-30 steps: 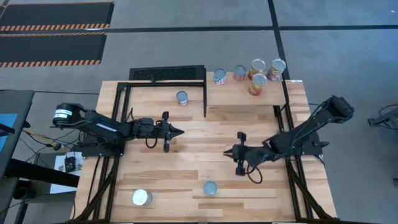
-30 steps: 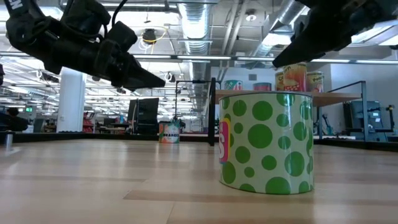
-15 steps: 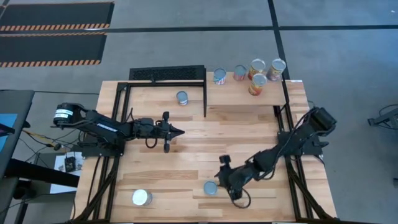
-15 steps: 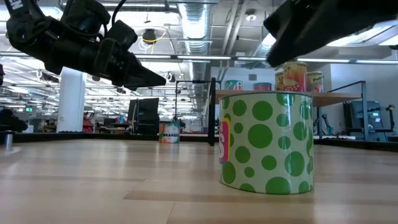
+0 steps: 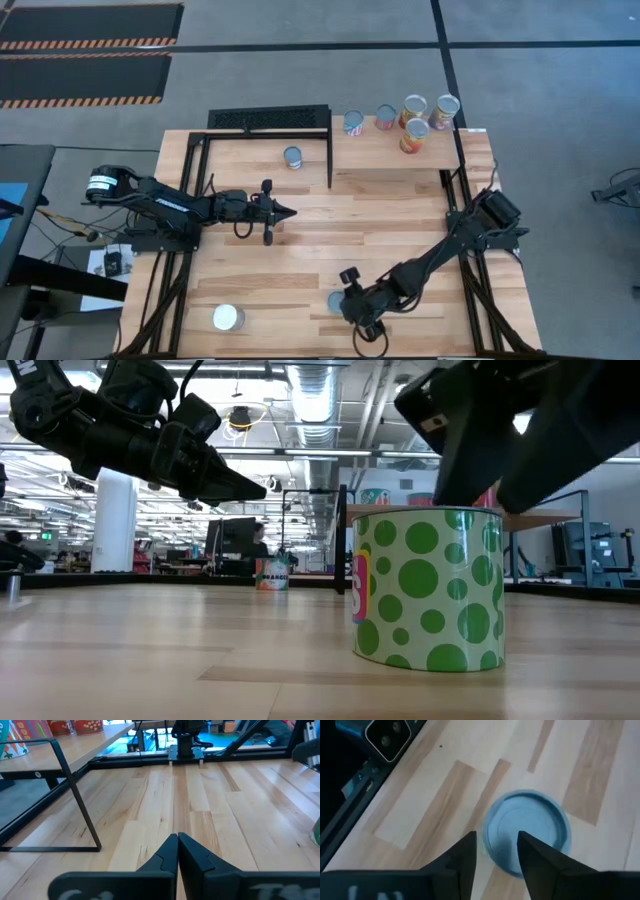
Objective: Pick and place cans onto a shelf
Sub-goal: Put the canned green peas on the shelf
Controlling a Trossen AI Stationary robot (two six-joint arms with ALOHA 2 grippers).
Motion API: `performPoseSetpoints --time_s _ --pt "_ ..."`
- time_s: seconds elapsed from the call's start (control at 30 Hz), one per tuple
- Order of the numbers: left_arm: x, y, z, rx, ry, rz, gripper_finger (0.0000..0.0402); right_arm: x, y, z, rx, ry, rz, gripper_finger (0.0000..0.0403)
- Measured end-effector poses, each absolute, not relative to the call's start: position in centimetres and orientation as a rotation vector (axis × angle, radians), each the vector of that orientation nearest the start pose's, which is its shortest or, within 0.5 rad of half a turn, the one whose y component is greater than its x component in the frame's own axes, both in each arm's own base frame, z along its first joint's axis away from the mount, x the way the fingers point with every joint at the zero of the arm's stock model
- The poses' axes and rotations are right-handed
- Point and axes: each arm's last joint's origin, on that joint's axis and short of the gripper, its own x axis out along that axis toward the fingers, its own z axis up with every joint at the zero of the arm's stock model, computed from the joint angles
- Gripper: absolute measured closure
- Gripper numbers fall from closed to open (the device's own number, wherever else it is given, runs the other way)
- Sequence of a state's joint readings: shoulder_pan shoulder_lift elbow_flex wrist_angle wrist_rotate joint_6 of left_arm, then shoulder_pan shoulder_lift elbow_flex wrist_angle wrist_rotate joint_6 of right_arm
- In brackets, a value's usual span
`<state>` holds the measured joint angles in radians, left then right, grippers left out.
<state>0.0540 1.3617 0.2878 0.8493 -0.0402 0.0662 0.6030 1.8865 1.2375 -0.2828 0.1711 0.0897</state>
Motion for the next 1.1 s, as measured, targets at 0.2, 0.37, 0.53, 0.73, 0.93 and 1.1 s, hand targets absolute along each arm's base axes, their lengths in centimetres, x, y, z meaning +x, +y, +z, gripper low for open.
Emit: performPoseSetpoints --time_s 0.2,0.37,0.53,0.73,0.93,1.1 --pt "22.9 1.4 15.4 0.065 0.227 0.086 0.0400 32.7 20.9 17.3 -0.257 0.945 0.370 0.0271" --pt "22.9 1.4 15.3 0.065 0.228 0.086 0.0400 33.0 19.9 17.3 -0.248 0.967 0.341 0.0322" --pt "22.9 1.4 15.3 0.065 0.229 0.086 0.0400 33.4 18.9 17.5 -0.239 0.980 0.314 0.0387" --pt "22.8 1.4 15.3 0.065 0.234 0.086 0.0400 33.0 17.1 20.0 -0.210 0.965 0.275 0.0381" --pt "22.8 1.4 15.3 0.065 0.234 0.086 0.0400 31.3 14.8 24.8 -0.179 0.890 0.197 0.0397" --pt "22.9 1.4 15.3 0.065 0.231 0.086 0.0400 29.6 11.1 28.7 0.032 0.850 0.053 0.0385"
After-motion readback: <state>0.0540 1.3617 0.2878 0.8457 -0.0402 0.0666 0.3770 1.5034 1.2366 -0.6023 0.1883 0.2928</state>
